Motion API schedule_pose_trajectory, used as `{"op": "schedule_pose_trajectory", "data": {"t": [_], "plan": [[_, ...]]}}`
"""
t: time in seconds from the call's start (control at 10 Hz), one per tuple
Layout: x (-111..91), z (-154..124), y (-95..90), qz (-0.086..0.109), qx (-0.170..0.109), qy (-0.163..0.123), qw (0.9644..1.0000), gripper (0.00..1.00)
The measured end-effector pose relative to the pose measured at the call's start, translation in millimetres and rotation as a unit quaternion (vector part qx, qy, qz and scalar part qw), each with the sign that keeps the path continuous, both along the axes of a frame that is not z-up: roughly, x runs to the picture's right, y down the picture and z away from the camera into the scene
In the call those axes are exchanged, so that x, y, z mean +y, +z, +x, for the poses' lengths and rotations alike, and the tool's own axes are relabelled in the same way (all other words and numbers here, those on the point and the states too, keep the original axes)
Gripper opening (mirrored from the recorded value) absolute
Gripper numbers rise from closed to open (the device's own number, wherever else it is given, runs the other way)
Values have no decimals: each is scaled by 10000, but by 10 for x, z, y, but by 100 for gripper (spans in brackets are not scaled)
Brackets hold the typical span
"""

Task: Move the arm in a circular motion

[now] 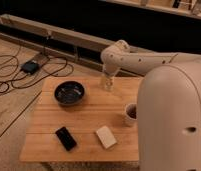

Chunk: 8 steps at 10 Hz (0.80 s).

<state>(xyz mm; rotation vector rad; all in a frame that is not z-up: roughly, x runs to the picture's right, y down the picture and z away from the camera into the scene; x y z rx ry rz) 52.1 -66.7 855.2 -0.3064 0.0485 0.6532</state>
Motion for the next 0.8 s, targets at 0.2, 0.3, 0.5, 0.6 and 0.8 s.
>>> {"op": "schedule_pose_trajectory", "data": {"t": [0.2, 0.3, 0.5, 0.6, 0.8], "plan": [[24, -353, -38, 7, -251, -230, 9994, 80], [94, -574, -127, -2, -449, -389, 9982, 80], [245, -890, -391, 22, -809, -659, 9945, 80], [346, -1061, -606, 58, -1045, -807, 9912, 80], [580, -1277, -1049, 107, -1438, -1042, 9840, 80]]}}
